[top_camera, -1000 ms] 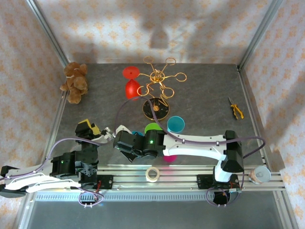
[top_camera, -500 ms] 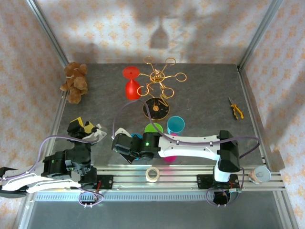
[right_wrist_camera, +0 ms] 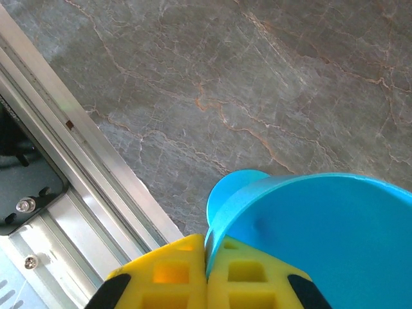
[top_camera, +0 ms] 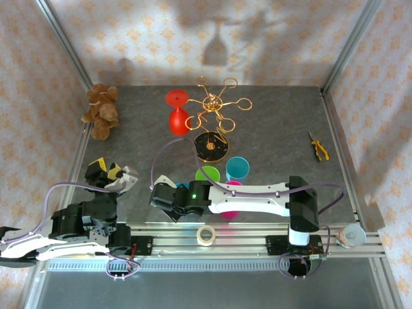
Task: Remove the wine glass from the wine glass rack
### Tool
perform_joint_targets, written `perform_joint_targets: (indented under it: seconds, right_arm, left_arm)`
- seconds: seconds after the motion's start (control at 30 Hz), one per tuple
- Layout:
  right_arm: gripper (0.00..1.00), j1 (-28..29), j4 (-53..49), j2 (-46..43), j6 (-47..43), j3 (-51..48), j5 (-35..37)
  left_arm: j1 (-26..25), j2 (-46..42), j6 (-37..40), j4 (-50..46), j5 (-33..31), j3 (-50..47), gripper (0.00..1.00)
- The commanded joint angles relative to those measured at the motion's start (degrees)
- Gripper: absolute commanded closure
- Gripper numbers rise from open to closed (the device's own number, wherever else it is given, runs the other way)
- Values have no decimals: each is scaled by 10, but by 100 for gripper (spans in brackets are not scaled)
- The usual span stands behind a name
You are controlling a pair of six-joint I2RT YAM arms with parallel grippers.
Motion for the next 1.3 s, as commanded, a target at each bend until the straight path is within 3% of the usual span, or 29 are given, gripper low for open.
perform_joint_targets:
  seconds: [0.0,0.23,0.67,0.93,1.27]
  right_arm:
    - [96,3,-5,9,8,-5,23]
    - [79,3,-14,11,5,10,20]
    - [58,3,-41,-15,-8,46,29]
    - [56,3,-68,-45,-10,61,45]
    - [54,2,-96,-190,-2,67,59]
  left_arm:
    - [-2,-4,-18,-25,-110,17,51]
    - [-2,1,-23,-33,-109,13,52]
    - [-2,0,-28,-34,-103,21,52]
    - [-2,10,-23,-12,-94,29,52]
    - [-2,89,-2,98,-45,71,50]
